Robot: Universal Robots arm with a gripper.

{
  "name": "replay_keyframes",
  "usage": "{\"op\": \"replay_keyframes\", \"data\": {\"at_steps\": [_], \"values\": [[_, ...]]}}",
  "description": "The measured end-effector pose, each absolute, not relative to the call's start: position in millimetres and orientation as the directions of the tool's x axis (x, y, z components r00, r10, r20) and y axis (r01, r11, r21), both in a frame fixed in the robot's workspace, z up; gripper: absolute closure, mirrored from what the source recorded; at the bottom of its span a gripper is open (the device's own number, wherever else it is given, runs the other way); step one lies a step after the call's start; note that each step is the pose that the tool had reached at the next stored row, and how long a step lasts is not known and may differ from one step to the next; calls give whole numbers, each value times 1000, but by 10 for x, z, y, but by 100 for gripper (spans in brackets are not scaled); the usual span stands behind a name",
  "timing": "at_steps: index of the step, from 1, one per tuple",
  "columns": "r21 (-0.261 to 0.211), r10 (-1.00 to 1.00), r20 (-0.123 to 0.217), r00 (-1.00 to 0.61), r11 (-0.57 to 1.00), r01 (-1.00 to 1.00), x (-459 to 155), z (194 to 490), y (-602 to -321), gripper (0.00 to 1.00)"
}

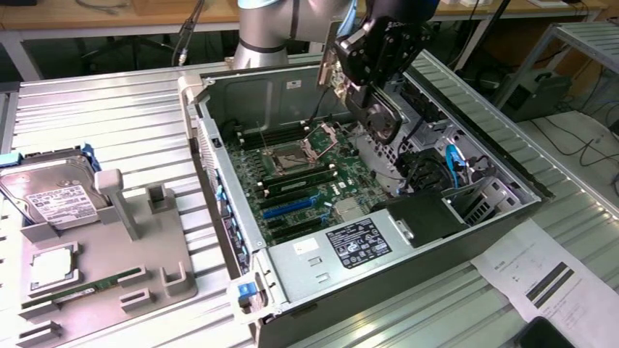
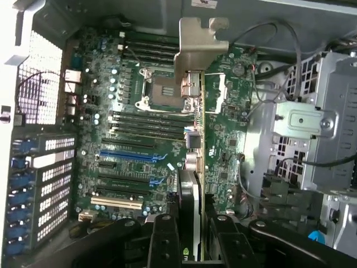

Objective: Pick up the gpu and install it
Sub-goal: 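Insert the gpu into the slot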

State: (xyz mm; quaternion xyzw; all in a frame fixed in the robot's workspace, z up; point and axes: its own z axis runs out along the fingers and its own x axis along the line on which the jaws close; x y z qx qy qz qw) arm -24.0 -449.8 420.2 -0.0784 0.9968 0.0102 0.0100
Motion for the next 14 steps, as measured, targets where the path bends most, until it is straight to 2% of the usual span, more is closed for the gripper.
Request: {"op": "replay_keyframes", "data": {"at_steps": [14], "values": [[19,-413,-21,-910,910,-414,-240,4202,-4498,73]]}}
